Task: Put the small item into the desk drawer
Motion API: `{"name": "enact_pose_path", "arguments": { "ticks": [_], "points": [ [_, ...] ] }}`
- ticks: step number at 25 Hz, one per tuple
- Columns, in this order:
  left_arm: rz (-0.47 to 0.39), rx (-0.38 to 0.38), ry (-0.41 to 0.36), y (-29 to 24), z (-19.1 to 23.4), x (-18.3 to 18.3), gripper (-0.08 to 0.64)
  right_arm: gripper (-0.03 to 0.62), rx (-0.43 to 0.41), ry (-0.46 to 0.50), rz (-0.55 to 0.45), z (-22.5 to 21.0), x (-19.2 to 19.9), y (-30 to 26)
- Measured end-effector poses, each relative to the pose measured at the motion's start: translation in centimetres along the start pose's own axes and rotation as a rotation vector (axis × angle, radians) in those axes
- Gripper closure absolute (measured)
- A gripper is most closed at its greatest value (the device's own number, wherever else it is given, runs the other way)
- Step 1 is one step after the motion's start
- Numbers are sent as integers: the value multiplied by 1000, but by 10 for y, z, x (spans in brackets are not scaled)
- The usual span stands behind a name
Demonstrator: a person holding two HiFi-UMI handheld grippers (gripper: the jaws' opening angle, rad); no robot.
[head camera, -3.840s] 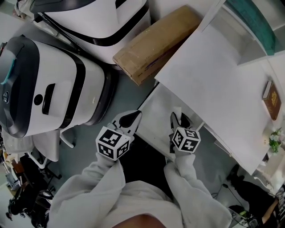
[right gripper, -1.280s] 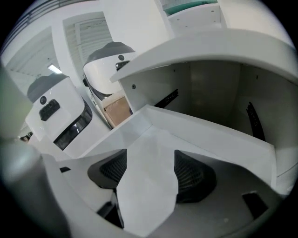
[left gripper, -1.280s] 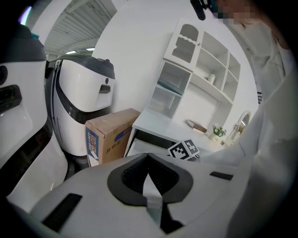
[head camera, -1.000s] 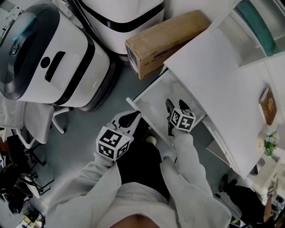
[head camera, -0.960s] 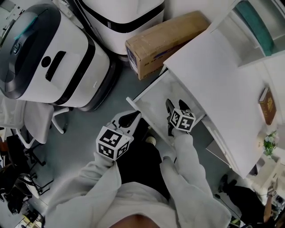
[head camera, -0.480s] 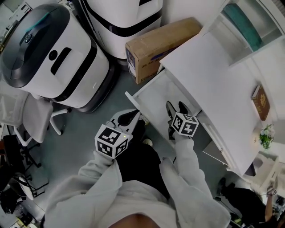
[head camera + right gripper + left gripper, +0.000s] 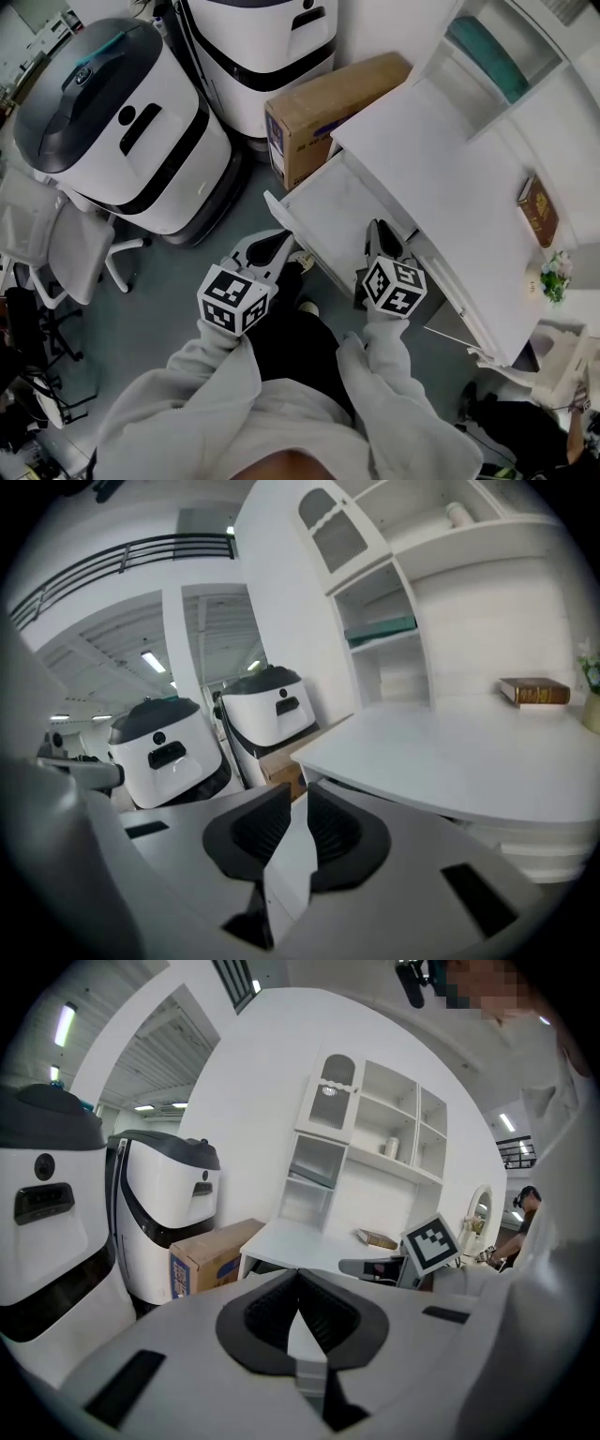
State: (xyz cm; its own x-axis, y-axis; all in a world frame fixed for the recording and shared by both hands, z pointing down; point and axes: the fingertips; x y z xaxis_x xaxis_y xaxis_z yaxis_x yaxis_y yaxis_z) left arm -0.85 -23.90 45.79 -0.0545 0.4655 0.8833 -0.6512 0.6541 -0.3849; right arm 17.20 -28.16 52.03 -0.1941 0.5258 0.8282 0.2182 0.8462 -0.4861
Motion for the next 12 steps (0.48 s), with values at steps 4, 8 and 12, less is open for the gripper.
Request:
{"name": "enact_pose_path", "arguments": {
  "ticks": [4, 8, 12],
  "points": [
    [-34, 11, -22, 5, -10, -9, 544, 532, 6, 27, -92, 15, -30, 39],
    [-88, 34, -53, 11, -25, -24, 545, 541, 34, 68, -178, 20, -56, 80],
    [-160, 44, -114, 16, -38, -43, 545, 548, 50, 114, -268, 25, -77, 123]
  ]
}}
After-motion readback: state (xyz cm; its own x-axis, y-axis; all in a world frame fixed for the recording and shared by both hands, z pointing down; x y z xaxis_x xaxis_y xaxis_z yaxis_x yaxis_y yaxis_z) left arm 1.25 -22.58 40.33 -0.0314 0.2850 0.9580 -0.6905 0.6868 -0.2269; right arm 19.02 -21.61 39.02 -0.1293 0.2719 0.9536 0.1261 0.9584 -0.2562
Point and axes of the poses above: the fingertips, and each gripper's own axes: y backward along the fingers, z to its left, x out of its underside, and after that the axes turned 1 degree about z, right-handed
